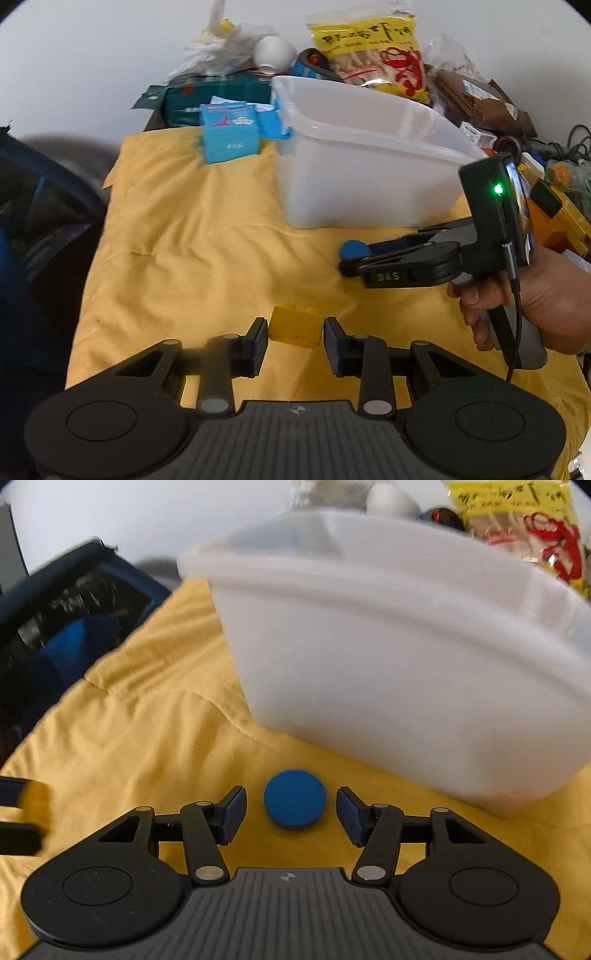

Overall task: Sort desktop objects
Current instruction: 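Grasp the yellow duplo brick with the left tool while the right grasps the blue round piece, then carry the yellow brick and blue round piece over the white bin and open both tools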

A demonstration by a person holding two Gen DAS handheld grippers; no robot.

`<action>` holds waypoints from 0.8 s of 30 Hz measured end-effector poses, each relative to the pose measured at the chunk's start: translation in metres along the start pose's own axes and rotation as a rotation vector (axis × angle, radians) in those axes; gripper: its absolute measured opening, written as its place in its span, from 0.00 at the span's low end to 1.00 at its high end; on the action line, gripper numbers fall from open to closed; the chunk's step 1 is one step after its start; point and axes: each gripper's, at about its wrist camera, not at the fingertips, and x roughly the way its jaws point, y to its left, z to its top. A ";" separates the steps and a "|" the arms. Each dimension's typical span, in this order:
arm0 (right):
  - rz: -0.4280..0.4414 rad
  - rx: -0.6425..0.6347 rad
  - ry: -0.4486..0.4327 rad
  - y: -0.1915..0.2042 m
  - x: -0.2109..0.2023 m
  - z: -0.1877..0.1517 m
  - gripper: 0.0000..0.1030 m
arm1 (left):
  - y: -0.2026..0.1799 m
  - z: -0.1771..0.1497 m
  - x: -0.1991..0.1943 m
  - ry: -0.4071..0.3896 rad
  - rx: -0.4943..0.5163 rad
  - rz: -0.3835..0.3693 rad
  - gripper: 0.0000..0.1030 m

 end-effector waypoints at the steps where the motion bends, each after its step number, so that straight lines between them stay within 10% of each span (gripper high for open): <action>1: 0.001 0.002 0.015 0.000 0.004 -0.001 0.41 | 0.002 0.001 -0.001 0.000 -0.003 0.001 0.35; 17: 0.046 0.041 -0.240 -0.054 -0.177 0.053 0.41 | -0.050 0.148 -0.017 -0.140 0.065 -0.040 0.36; 24: -0.002 0.110 -0.171 -0.099 -0.186 0.115 0.41 | -0.068 0.222 0.004 -0.071 0.060 -0.018 0.36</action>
